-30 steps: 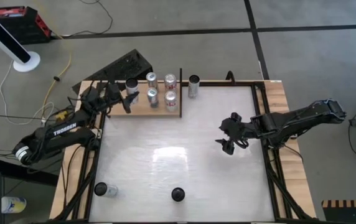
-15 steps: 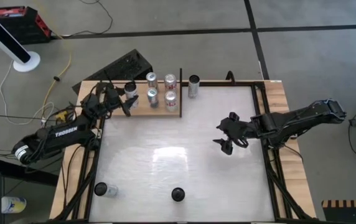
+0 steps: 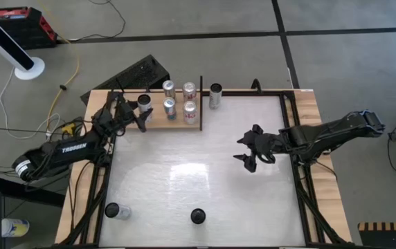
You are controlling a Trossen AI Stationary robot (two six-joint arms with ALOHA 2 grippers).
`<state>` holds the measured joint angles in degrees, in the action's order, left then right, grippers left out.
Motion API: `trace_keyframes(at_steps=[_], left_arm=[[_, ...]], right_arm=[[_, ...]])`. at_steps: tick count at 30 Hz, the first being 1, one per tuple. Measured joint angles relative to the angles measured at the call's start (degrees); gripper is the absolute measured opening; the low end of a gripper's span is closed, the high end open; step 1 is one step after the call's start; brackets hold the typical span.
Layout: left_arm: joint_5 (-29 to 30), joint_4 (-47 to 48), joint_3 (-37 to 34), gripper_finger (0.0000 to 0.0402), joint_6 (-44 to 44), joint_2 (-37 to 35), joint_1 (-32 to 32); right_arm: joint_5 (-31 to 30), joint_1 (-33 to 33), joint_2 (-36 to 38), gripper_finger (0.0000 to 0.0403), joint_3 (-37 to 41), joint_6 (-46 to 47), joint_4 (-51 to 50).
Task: Place canned beverage on shelf
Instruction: Put the right pink soda can on the shelf
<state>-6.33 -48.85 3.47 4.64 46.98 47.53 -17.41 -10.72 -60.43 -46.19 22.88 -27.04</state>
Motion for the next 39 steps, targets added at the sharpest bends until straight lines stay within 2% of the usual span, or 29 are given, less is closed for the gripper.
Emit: trace_keyframes(at_steps=[9,16,28,35,39], left_arm=[[0.7,-1.1,-0.4,0.0230,0.3,0.7,0.0],[2.7,-1.3,-0.4,0.0230,0.7,3.0,0.0],[4.8,-1.8,-0.4,0.0231,0.5,4.1,0.0],[5.2,-2.2,-0.4,0.0286,0.2,4.1,0.0],[5.2,-1.9,-0.3,0.0292,0.1,4.1,0.0]], right_arm=[[0.1,-0.1,-3.8,0.0338,0.0,-0.9,0.8],[0.1,-0.1,-7.3,0.0338,0.0,-3.8,5.2],[0.8,0.1,-7.2,0.0338,0.0,-6.5,6.9],[0.8,0.1,-7.2,0.0338,0.0,-6.4,7.0],[0.9,0.1,-7.2,0.0338,0.0,-6.4,7.0]])
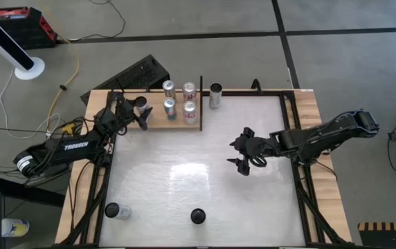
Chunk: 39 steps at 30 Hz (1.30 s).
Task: Place canned beverage on shelf
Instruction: Put the right pink soda can on the shelf
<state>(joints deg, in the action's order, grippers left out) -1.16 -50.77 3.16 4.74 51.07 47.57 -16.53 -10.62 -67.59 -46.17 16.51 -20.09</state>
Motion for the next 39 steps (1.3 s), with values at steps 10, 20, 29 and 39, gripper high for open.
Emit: trace_keyframes(at_steps=[10,20,29,39], left_arm=[[-0.2,-2.2,0.0,0.0278,0.0,-0.1,0.0],[-0.5,-3.1,0.0,0.0278,0.1,-0.3,0.0],[-0.5,-2.8,0.0,0.0279,0.6,-7.5,0.0],[-1.0,-1.5,0.0,0.0279,0.7,-17.0,0.0]], right_arm=[[0.1,0.0,0.0,0.0338,0.0,0.1,0.0],[0.1,0.0,0.0,0.0338,0.0,1.5,-0.5],[0.1,0.3,0.0,0.0338,0.0,1.5,-0.4],[0.1,0.3,0.0,0.0338,0.0,1.1,-0.4]])
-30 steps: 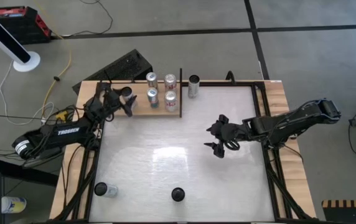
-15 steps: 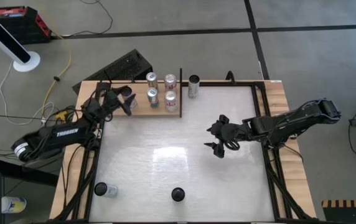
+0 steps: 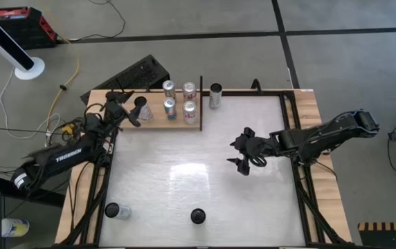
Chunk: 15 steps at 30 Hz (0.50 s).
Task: Place canned beverage on shelf
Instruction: Put the right pink soda can on the shelf
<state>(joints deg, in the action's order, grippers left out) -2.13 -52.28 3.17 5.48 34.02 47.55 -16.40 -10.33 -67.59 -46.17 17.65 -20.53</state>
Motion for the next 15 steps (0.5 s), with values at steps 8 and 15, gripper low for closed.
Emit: trace_keyframes(at_steps=[8,15], left_arm=[[-0.7,18.2,7.4,0.0279,0.1,-5.2,0.0],[-2.5,33.1,16.0,0.0279,-0.4,-8.6,0.0]], right_arm=[[0.0,0.0,0.0,0.0338,0.0,-0.2,0.0],[0.0,0.0,0.0,0.0338,0.0,-0.3,0.0]])
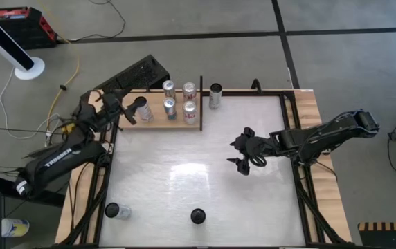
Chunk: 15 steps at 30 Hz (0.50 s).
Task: Place canned beverage on shelf
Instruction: Put the right pink soda can on the shelf
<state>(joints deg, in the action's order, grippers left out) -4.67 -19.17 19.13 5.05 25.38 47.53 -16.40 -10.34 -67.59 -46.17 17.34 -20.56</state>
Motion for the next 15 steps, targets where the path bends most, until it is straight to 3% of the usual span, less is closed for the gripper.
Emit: trace_keyframes(at_steps=[7,15], left_arm=[[-3.1,17.4,9.7,0.0279,-4.4,-0.7,-0.9],[-4.0,31.8,15.8,0.0279,-4.7,-0.3,-7.2]], right_arm=[[0.0,0.0,0.0,0.0338,0.0,-0.9,0.0],[0.0,1.5,0.0,0.0338,0.0,-0.9,0.0]])
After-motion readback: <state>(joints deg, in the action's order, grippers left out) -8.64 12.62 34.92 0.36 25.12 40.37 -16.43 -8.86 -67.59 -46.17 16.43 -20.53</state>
